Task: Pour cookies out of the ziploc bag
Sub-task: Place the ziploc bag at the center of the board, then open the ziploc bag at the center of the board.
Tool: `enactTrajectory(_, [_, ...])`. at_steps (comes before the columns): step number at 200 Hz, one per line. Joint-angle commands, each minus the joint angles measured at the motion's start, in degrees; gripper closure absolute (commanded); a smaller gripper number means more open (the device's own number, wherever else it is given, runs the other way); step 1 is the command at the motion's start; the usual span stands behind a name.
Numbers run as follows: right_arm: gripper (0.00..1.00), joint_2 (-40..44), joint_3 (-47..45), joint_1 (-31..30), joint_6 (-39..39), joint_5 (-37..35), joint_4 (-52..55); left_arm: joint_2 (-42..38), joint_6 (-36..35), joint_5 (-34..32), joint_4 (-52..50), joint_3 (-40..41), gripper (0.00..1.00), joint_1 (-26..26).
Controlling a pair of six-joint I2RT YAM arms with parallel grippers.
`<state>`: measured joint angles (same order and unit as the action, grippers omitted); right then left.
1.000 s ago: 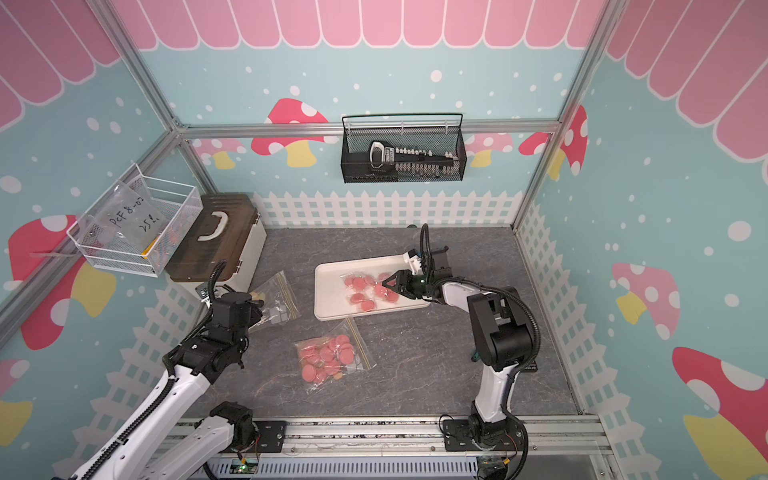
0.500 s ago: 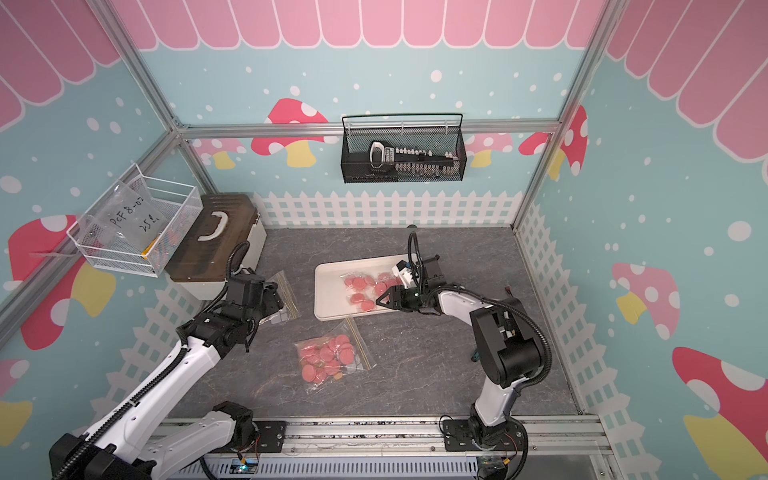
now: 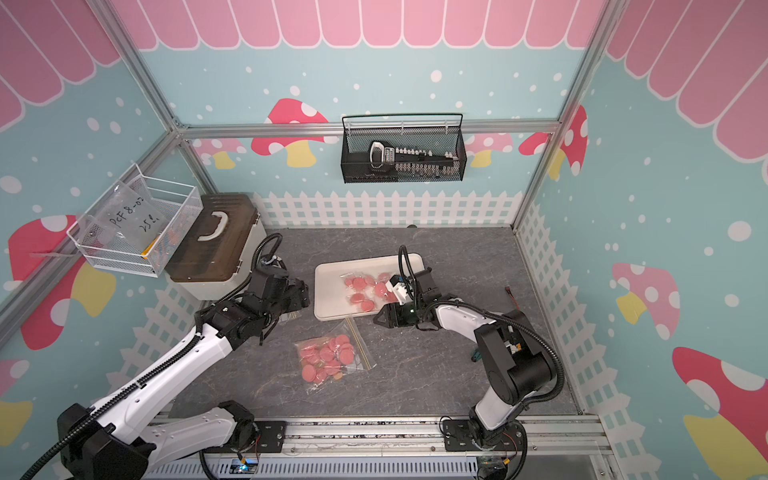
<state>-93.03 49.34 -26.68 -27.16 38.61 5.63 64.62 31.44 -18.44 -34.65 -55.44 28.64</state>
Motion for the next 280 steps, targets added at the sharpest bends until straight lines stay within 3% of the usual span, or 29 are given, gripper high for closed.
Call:
enactTrajectory(1, [0.33,1.8,-2.0,-1.2,2.8,-2.0,1.6,0.2,-0.9,4.7,2.1,-0.7,0.17,0.8])
enactTrajectory(73, [0.31,2.5,-2.5,-4.5,5.6,-5.9,3.3,0.5,-1.6,6.9,4.2,-0.8,0.15,2.0])
enactTrajectory(138, [0.39,-1.9,-0.1,-8.7,6.9,-10.0,2.7,0.2,-0.8,7.7,4.6,-0.6,0.15,2.0])
enactTrajectory(280, [0.4,-6.6,3.2,-10.6,7.6,-9.7,2.2,0.9,-1.1,7.9,5.1,-1.3,0.15,2.1])
